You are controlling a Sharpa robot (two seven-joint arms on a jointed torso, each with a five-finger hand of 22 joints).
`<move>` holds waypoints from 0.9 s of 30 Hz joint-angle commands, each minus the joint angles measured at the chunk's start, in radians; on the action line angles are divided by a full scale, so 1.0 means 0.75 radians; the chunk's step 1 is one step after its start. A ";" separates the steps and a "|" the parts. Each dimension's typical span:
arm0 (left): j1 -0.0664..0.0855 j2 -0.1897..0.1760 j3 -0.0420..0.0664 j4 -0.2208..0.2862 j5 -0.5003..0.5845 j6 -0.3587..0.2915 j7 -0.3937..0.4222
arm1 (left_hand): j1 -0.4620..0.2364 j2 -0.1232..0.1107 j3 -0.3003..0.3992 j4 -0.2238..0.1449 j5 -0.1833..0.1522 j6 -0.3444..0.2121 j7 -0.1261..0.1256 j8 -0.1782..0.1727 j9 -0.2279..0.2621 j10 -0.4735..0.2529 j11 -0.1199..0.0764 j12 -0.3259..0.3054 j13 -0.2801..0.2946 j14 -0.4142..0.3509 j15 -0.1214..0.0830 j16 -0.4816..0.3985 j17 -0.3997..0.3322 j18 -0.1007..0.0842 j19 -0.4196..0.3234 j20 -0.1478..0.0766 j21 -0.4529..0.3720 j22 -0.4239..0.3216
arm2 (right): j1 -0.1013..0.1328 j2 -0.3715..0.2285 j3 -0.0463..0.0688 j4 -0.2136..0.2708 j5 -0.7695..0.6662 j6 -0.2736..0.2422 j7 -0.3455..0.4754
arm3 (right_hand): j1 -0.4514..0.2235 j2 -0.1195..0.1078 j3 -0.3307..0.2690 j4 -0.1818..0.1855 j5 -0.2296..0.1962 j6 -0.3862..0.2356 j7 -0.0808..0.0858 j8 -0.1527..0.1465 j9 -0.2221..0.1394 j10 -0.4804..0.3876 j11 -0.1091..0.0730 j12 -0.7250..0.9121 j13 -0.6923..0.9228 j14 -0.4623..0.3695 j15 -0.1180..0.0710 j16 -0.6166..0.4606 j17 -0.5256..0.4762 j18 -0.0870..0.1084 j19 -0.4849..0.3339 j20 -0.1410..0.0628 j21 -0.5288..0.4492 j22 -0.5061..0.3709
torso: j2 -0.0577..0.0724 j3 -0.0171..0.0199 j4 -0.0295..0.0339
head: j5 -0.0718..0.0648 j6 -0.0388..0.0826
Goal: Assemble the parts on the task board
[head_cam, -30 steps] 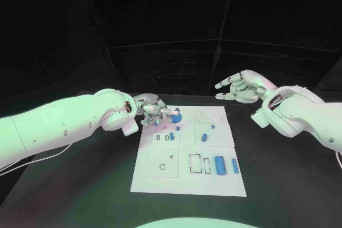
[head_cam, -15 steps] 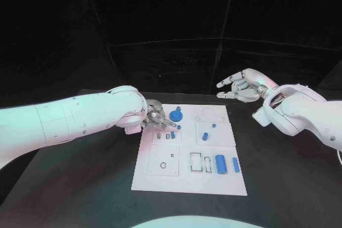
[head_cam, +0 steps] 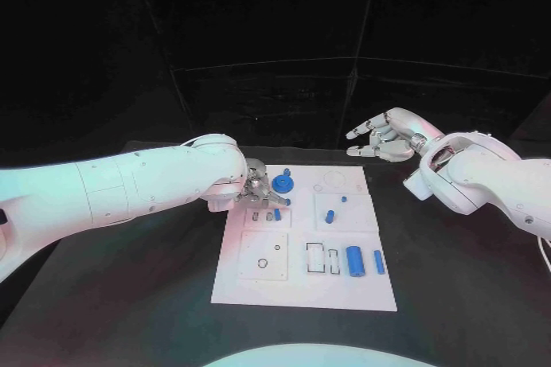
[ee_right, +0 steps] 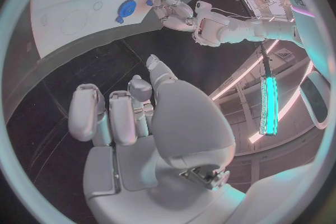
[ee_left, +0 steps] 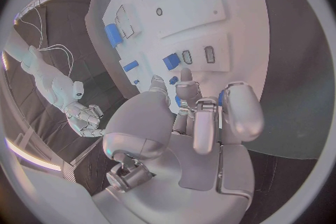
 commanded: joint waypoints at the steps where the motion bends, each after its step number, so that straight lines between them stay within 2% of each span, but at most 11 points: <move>1: 0.002 0.007 0.000 -0.004 -0.017 0.045 -0.029 | 0.013 0.001 -0.002 0.011 -0.002 -0.013 -0.001 0.012 0.003 0.008 0.002 0.005 -0.001 0.133 -0.010 0.006 0.305 -0.027 0.004 -0.008 0.007 0.001 | 0.003 0.004 0.001 -0.004 -0.039 0.000 -0.015 | 0.005 -0.005 -0.008 0.000 0.007 -0.005 0.002 -0.005 -0.002 -0.007 0.002 -0.009 -0.002 0.037 -0.006 -0.005 -0.003 0.019 -0.009 -0.002 -0.005 -0.002 | -0.001 -0.0016 0.0020 | -0.006 -0.003; 10: 0.002 0.036 0.000 -0.025 -0.016 0.075 -0.024 | 0.026 0.005 -0.002 0.013 -0.002 -0.019 -0.002 0.025 0.013 0.009 0.001 0.011 0.005 0.134 -0.011 0.008 0.310 -0.027 0.004 -0.009 0.009 0.003 | 0.003 0.027 0.001 -0.019 -0.080 0.005 -0.033 | 0.009 -0.002 -0.008 0.000 0.011 -0.012 0.003 -0.008 -0.002 -0.011 0.003 -0.016 -0.008 0.034 -0.006 -0.017 -0.019 0.022 -0.018 -0.002 -0.013 -0.016 | 0.000 0.0016 0.0014 | -0.007 -0.010; 11: 0.002 0.042 0.000 -0.031 -0.016 0.078 -0.025 | 0.027 0.005 -0.002 0.013 -0.002 -0.019 -0.002 0.025 0.013 0.009 0.001 0.010 0.004 0.134 -0.011 0.008 0.309 -0.027 0.004 -0.009 0.009 0.004 | 0.003 0.031 0.001 -0.021 -0.082 0.005 -0.034 | 0.009 -0.002 -0.008 0.000 0.011 -0.012 0.003 -0.008 -0.002 -0.011 0.003 -0.016 -0.008 0.034 -0.006 -0.017 -0.019 0.022 -0.018 -0.002 -0.013 -0.016 | -0.001 0.0007 0.0020 | -0.010 -0.016; 13: 0.002 0.050 0.000 -0.039 -0.016 0.083 -0.026 | 0.028 0.005 -0.002 0.013 -0.002 -0.019 -0.002 0.026 0.013 0.008 0.001 0.010 0.003 0.134 -0.011 0.007 0.309 -0.028 0.004 -0.009 0.010 0.005 | 0.003 0.034 0.001 -0.023 -0.084 0.005 -0.035 | 0.011 -0.001 -0.007 -0.001 0.013 -0.014 0.003 -0.009 -0.003 -0.013 0.003 -0.018 -0.010 0.034 -0.006 -0.019 -0.020 0.022 -0.019 -0.002 -0.014 -0.017 | -0.002 -0.0006 0.0033 | -0.014 -0.015; 17: 0.001 0.063 0.000 -0.052 -0.016 0.097 -0.027 | 0.033 0.005 -0.003 0.013 -0.002 -0.024 -0.001 0.029 0.016 0.005 0.001 0.008 -0.001 0.133 -0.011 0.007 0.308 -0.027 0.003 -0.009 0.009 0.004 | 0.003 0.041 0.000 -0.026 -0.089 0.008 -0.037 | 0.011 -0.001 -0.007 -0.001 0.013 -0.014 0.003 -0.009 -0.003 -0.013 0.003 -0.018 -0.010 0.034 -0.006 -0.019 -0.020 0.022 -0.019 -0.002 -0.014 -0.017 | 0.000 0.0000 0.0017 | -0.010 -0.015; 27: -0.005 0.080 0.000 -0.073 -0.016 0.139 -0.034 | 0.060 0.010 0.000 0.007 -0.001 -0.036 -0.001 0.043 0.027 0.006 0.002 0.015 0.006 0.134 -0.010 0.008 0.311 -0.028 0.001 -0.008 0.010 0.007 | 0.002 0.055 0.000 -0.032 -0.130 0.034 -0.036 | 0.015 0.005 -0.006 0.000 0.016 -0.020 0.005 -0.012 -0.003 -0.020 0.004 -0.032 -0.021 0.032 -0.005 -0.027 -0.031 0.025 -0.026 -0.002 -0.022 -0.029 | -0.002 0.0008 0.0023 | -0.013 -0.023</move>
